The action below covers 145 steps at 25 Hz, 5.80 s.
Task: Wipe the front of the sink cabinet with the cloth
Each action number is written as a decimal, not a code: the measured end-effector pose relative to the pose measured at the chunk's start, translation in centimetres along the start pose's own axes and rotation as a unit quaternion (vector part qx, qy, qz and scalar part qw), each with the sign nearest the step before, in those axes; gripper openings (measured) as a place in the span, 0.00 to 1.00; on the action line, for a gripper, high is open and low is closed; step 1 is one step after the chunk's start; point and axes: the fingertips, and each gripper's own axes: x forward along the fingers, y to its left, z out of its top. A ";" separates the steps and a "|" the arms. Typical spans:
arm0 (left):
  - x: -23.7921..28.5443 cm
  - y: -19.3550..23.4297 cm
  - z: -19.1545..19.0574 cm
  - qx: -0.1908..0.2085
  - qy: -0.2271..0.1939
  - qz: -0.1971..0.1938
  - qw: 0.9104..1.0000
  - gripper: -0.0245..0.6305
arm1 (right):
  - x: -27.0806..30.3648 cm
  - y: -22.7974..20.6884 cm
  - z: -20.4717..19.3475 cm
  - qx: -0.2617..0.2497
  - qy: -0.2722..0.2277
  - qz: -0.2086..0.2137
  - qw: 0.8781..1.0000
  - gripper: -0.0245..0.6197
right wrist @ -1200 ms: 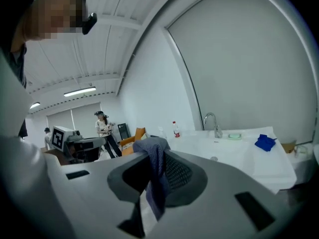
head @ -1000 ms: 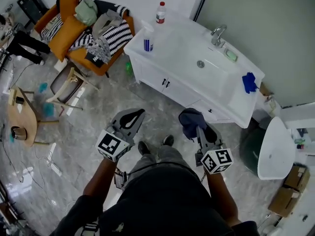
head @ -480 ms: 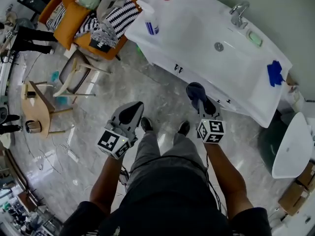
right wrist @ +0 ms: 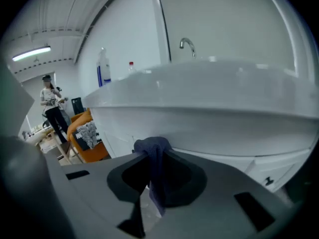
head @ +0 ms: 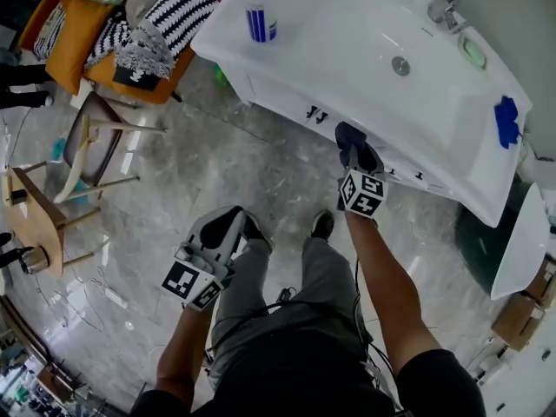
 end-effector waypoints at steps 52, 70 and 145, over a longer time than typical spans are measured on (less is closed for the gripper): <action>4.9 6.0 -12.2 -0.060 0.009 0.027 0.998 0.04 | 12.9 -1.0 -9.6 0.048 0.033 -0.060 0.997 0.11; 8.7 15.3 -25.7 -0.089 -0.010 0.151 0.985 0.04 | 19.7 -0.7 -18.2 -0.016 0.052 -0.046 0.997 0.11; -5.3 12.0 -3.8 0.044 0.038 0.040 0.998 0.04 | -6.9 1.1 0.0 0.045 0.108 -0.106 0.988 0.11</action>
